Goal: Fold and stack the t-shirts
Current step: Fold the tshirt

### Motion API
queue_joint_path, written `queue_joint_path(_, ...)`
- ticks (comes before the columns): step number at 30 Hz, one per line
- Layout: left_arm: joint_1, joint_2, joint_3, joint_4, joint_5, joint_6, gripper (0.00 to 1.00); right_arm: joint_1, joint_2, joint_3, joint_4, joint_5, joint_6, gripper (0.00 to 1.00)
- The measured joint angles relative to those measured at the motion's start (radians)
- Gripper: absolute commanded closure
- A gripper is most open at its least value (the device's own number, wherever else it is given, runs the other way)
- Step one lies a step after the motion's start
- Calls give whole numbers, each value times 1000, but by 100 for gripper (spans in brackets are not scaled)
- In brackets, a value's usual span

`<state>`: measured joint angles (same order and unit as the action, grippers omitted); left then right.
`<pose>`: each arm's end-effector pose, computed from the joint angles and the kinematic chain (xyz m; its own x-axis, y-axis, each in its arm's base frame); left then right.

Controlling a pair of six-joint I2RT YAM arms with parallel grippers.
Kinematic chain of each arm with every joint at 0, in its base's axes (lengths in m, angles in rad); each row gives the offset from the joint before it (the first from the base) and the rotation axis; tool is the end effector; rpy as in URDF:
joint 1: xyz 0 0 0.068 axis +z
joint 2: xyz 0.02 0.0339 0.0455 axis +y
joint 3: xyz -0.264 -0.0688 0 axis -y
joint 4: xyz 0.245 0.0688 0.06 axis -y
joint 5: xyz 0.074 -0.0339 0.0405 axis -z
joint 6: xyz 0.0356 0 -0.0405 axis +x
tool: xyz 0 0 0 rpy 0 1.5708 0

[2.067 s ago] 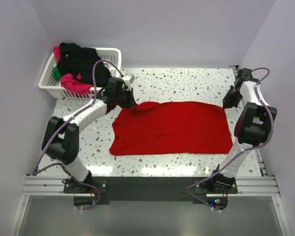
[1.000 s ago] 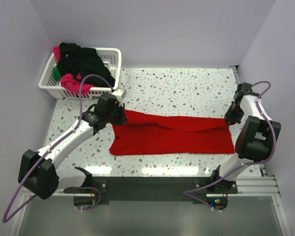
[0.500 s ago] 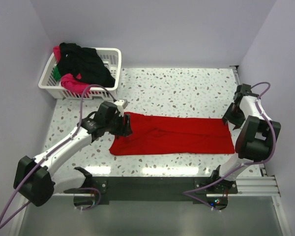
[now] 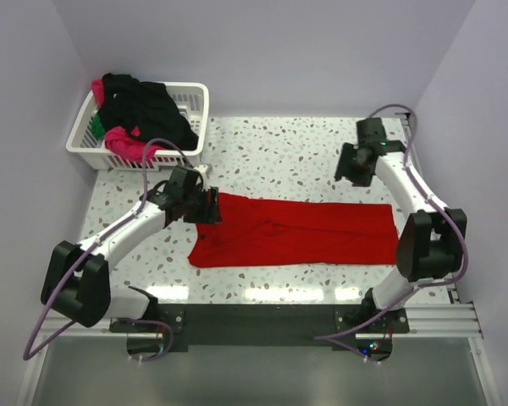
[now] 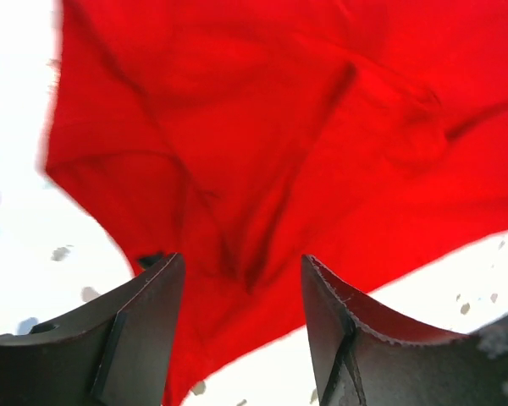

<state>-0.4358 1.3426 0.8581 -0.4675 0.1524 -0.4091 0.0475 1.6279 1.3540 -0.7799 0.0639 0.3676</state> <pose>0.2410 -0.1182 0.2207 -0.8752 -0.0261 -0.4830 0.1623 0.9248 -0.3442 0.3410 0.0139 0.2734 -0.8160 0.3203 -0.4812 0.2973 0.9465 0.1258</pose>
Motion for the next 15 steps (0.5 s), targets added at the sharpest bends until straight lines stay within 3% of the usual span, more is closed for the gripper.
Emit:
queue_joint_path(8, 192, 82, 35, 88, 14, -34, 41, 352, 254, 137, 131, -193, 36, 53)
queue_joint_path(15, 206, 133, 74, 169, 98, -79, 42, 528, 428, 247, 179, -293, 51, 56)
